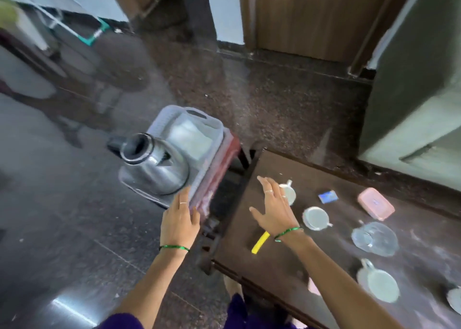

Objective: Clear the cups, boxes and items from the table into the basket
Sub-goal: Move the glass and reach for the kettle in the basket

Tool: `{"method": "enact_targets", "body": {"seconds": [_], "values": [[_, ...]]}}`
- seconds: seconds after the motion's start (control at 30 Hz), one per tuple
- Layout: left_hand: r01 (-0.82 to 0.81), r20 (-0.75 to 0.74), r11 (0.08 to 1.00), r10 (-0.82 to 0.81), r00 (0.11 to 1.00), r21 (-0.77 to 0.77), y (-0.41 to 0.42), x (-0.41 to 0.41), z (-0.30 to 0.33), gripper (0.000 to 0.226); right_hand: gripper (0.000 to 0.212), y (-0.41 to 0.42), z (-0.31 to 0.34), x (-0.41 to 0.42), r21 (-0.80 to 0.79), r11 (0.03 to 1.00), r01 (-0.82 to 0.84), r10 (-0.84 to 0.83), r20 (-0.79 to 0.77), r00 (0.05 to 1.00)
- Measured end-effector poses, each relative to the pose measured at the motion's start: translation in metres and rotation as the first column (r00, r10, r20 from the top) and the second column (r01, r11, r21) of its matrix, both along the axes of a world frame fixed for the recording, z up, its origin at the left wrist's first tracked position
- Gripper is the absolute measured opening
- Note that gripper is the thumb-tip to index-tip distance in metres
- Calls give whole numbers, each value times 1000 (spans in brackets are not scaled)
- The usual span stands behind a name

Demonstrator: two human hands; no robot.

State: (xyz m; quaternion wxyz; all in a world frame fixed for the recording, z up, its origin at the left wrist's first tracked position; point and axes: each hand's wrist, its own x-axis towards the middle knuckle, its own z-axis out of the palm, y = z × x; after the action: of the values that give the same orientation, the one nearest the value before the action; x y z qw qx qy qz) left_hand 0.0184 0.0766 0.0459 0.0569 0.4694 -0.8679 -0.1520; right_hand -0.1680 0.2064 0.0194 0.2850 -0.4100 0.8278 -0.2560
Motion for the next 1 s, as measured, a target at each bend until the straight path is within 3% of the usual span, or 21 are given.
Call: {"method": "enact_targets", "body": {"seconds": [0.13, 0.23, 0.33, 0.43, 0.53, 0.67, 0.83, 1.0], "values": [[-84, -136, 990, 68, 988, -117, -50, 35, 12, 33, 78, -62, 16, 35, -12, 997, -79, 79, 5, 997], [-297, -273, 951, 263, 925, -91, -86, 52, 13, 19, 76, -107, 25, 50, -49, 990, -129, 128, -24, 991], [-448, -448, 888, 446, 775, 109, -123, 60, 11, 21, 75, -145, 29, 64, -72, 983, -166, 166, -5, 986], [-486, -418, 765, 641, 644, 423, -157, 62, 9, 45, 76, -172, 28, 76, -49, 981, -186, 188, 54, 981], [-391, -314, 628, 721, 618, 672, -185, 65, 1, 67, 76, -190, 22, 85, -9, 981, -192, 192, 104, 976], [-209, -311, 546, 706, 636, 811, -220, 54, -16, 71, 76, -206, 7, 89, 30, 986, -163, 155, 177, 972], [-40, -372, 489, 712, 595, 872, -244, 51, -31, 62, 65, -220, -7, 87, -39, 991, -130, 135, 200, 970], [57, -411, 460, 723, 555, 886, -268, 41, -36, 76, 55, -230, -15, 90, -117, 993, -22, 43, 180, 983]]}}
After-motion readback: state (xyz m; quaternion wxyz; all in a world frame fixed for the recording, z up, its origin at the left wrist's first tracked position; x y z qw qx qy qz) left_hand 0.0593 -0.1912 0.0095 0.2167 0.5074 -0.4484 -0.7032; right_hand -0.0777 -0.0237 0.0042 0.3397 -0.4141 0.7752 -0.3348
